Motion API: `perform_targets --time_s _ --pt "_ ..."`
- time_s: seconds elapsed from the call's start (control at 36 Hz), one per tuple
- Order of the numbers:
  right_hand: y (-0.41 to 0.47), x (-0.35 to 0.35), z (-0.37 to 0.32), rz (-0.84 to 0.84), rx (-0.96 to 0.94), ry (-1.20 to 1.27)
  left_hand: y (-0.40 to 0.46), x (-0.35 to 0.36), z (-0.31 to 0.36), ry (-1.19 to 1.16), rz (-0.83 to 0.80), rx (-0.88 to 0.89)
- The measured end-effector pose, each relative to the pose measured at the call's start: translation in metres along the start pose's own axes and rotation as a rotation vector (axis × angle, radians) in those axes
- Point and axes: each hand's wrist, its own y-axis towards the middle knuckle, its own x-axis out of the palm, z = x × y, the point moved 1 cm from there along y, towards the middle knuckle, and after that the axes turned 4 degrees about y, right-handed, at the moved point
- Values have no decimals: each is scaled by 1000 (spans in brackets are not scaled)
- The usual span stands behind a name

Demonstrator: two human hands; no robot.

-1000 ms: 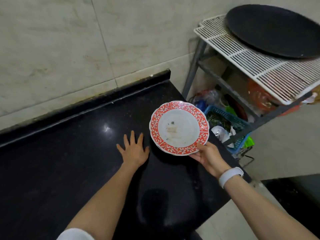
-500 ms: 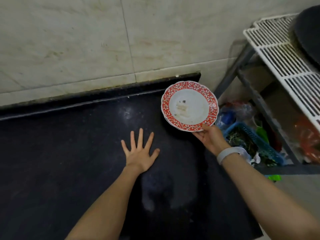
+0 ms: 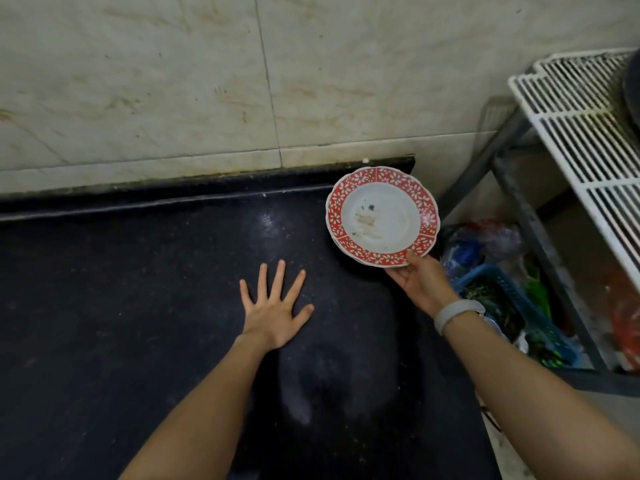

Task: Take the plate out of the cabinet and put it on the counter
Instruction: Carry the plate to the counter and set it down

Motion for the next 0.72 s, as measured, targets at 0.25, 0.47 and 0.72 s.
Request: perform_targets --time_s 0.25,0.47,0.72 --pt "-6 0 2 -40 58 -33 1 -2 0 -8 -37 -17" --pt "-50 -8 30 -32 74 -380 -19 -19 7 -176 79 -74" --pt "-151 34 127 -292 -83 -815 -165 33 -44 -551 418 -349"
